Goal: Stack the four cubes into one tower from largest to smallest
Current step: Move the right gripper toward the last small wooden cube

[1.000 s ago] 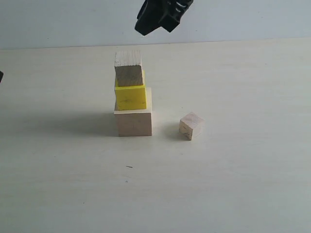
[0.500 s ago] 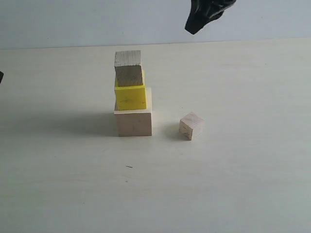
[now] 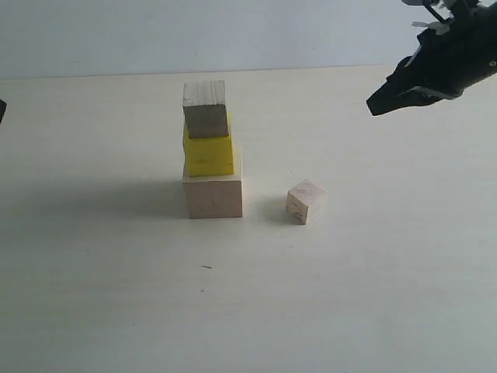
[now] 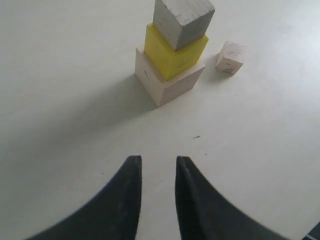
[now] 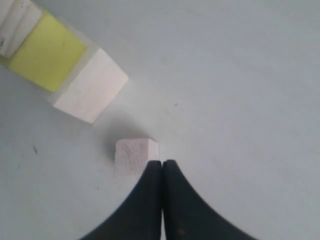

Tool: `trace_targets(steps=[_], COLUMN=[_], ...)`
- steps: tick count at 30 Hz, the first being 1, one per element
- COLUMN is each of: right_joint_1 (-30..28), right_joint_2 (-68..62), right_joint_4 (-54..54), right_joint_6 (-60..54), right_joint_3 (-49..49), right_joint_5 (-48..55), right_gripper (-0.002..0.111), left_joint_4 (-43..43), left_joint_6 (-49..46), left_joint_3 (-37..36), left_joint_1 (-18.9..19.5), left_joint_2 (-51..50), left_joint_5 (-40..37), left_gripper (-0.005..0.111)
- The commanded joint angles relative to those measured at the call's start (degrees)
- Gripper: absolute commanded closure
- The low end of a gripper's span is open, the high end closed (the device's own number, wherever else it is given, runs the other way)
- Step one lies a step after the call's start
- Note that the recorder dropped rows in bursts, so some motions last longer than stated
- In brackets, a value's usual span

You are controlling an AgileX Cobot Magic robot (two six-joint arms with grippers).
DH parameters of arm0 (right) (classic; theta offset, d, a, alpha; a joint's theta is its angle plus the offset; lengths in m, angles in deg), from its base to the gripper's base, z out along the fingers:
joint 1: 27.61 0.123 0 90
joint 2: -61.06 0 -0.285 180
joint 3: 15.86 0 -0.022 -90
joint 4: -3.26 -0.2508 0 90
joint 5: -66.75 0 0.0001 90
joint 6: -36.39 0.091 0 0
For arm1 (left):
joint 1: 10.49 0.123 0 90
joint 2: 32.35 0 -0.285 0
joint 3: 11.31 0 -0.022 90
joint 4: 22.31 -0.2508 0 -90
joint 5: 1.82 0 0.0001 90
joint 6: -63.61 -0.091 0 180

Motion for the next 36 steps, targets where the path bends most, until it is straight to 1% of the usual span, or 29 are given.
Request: trace_targets(steps=[1,3,5,9,13,16,17,19,22,26,31,36], right_joint_1=[-0.2,-0.2,-0.2,0.3,4.7,9.5,12.3,14.5,14.8,14.8,14.8,14.8], right_joint_2=[9.2,13.0,16.0,18.7,18.7,18.7,18.7,18.4,15.8,10.1,9.9,8.3], right_joint_4=[-11.9,-14.3,-16.6,-28.3,-40.2,-49.2,-53.0,-53.0,-53.0,-53.0,-53.0,-53.0], right_joint_6=[-6.2,-9.3,-12.4,-20.7,-34.2,-44.3,-49.2,-50.2,-50.2,-50.7,-52.6,-52.1], right_joint_3=[10.1,14.6,18.5,24.9,31.5,35.0,36.8,37.3,37.3,36.7,34.5,34.5], right_joint_5=[-15.2,-19.7,-22.0,-22.4,-24.8,-26.8,-28.1,-31.8,-34.1,-31.9,-31.0,-30.3], right_gripper=[0.108,0.108,0.108,0.108,0.108,0.108,0.108,0.108,0.108,0.108,0.108,0.108], left_joint_4=[0.5,0.5,0.5,0.5,0.6,0.6,0.6,0.6,1.0,2.6,3.0,3.0], left_joint_6=[-0.1,-0.1,-0.1,-0.1,-0.1,-0.1,-0.1,-0.1,-0.1,-0.1,-0.1,-0.1], left_joint_3=[-0.1,-0.1,-0.1,-0.1,-0.1,-0.1,-0.2,-0.2,-0.2,-0.2,-0.2,-0.2], left_joint_1=[0.2,0.2,0.2,0.2,0.2,0.2,0.2,0.2,0.2,0.2,0.2,0.2], left_joint_2=[0.2,0.2,0.2,0.2,0.2,-0.1,-0.2,-0.4,-0.4,-0.4,-0.4,-0.4], left_joint_5=[2.2,2.7,3.2,5.1,6.7,6.8,6.8,6.8,6.8,6.8,6.8,6.9], left_gripper=[0.081,0.081,0.081,0.081,0.081,0.081,0.081,0.081,0.081,0.081,0.081,0.081])
